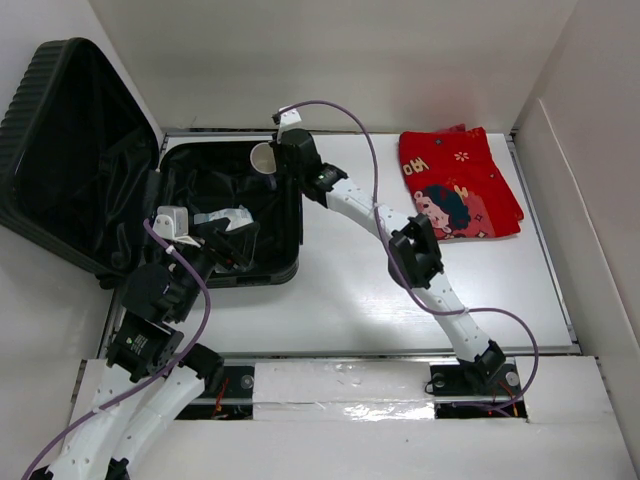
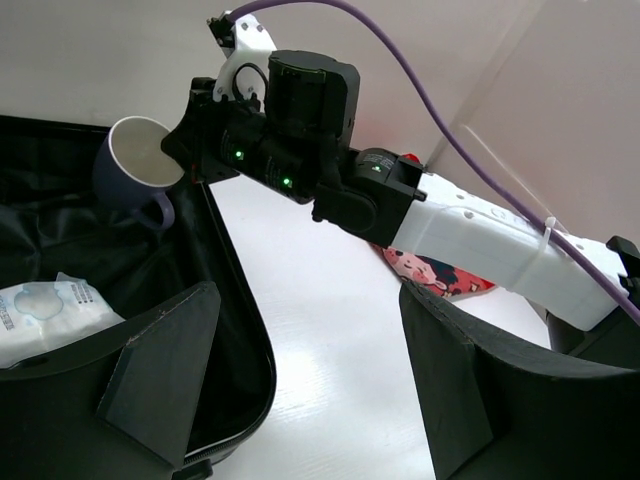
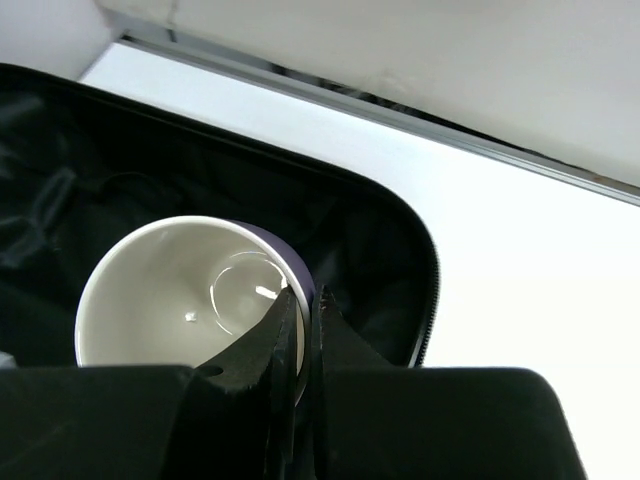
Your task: Pack the luggage
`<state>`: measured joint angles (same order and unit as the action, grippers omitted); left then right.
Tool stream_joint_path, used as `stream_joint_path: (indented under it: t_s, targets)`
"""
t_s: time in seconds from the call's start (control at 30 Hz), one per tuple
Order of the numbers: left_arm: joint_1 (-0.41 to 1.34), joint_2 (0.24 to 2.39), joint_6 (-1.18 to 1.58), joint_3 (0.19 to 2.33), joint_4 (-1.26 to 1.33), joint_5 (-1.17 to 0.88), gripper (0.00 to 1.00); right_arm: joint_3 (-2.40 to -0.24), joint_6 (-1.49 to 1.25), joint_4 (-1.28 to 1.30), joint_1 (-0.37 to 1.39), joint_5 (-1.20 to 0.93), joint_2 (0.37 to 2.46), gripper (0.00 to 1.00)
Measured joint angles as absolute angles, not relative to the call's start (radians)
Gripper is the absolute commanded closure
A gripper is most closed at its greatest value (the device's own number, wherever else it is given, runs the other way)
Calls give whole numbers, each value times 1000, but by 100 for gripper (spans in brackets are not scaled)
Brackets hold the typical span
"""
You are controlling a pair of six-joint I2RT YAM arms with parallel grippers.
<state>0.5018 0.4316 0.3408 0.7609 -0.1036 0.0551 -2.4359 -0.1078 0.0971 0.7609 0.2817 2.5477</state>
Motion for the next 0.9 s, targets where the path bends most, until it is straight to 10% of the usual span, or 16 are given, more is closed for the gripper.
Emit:
stream_joint_path:
  t_s: [0.43, 0.77, 0.9]
  targets:
    - [502, 429, 340, 761, -102, 55, 30, -2436, -25, 92, 840, 363, 2598, 88]
    - [502, 428, 340, 761, -102, 56, 30, -2343, -19, 32, 866, 358, 2571, 41]
    - [502, 428, 340, 761, -102, 62, 30, -2258, -19, 17, 891, 318, 2526, 37]
